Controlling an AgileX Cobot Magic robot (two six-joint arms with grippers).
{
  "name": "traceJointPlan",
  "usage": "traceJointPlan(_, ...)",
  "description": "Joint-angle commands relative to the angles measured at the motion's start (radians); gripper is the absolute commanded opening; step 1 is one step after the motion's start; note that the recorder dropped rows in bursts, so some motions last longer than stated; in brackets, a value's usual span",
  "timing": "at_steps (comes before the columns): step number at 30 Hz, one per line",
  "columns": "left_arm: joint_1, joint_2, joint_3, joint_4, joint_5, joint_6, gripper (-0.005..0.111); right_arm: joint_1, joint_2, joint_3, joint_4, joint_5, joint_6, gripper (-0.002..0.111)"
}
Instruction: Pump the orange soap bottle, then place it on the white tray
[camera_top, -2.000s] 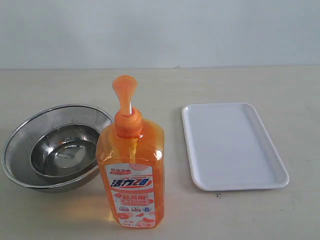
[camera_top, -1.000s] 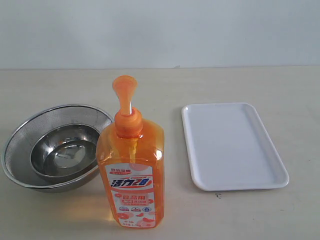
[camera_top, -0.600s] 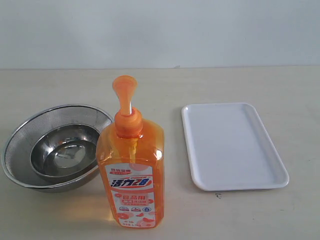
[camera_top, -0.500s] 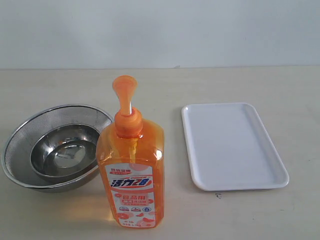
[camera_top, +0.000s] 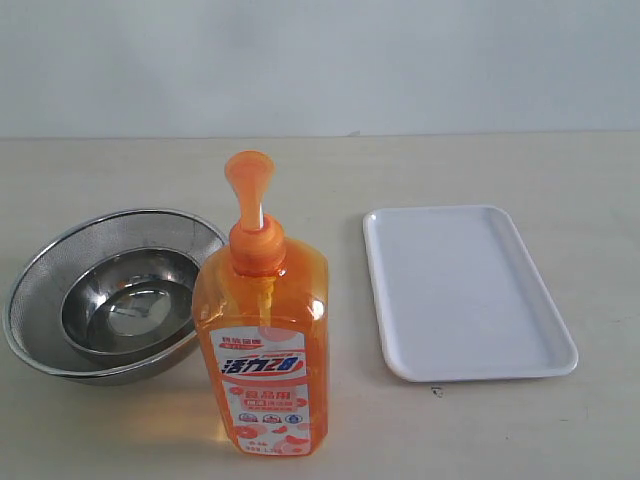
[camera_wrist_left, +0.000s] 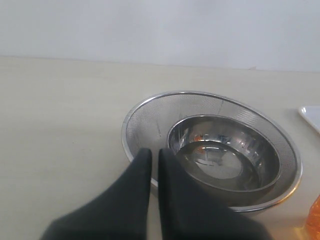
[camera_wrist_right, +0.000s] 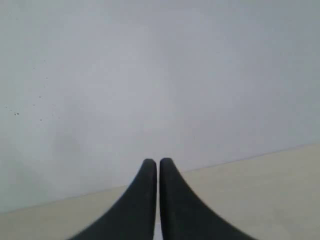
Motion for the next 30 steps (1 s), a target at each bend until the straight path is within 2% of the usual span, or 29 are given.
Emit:
traceJointPlan(1,0.000,-0.002,0.003,0.000,-0.006,-0.010,0.005,-0.007,-0.003,-0.008,0.049,-0.001,0.002,0.000)
traceJointPlan(5,0.000,-0.002,0.003,0.000,-0.006,-0.010,0.005,-0.007,-0.003,-0.008,0.062,-0.028,0.006,0.000)
traceJointPlan(11,0.000,-0.002,0.003,0.000,-0.006,-0.010,0.005,-0.007,-0.003,-0.008,0.194,-0.137,0.014,0.000)
traceJointPlan(21,0.000,-0.002,0.003,0.000,-0.006,-0.010,0.005,-0.005,0.001,-0.011,0.190,-0.303,-0.009,0.000)
traceJointPlan(27,0.000,-0.002,0.003,0.000,-0.006,-0.010,0.005,0.051,0.168,-0.121,0.166,-0.269,-0.034,0.000)
traceJointPlan(30,0.000,-0.002,0.003,0.000,-0.006,-0.010,0.005,0.127,0.298,-0.200,0.166,-0.214,-0.157,0.000)
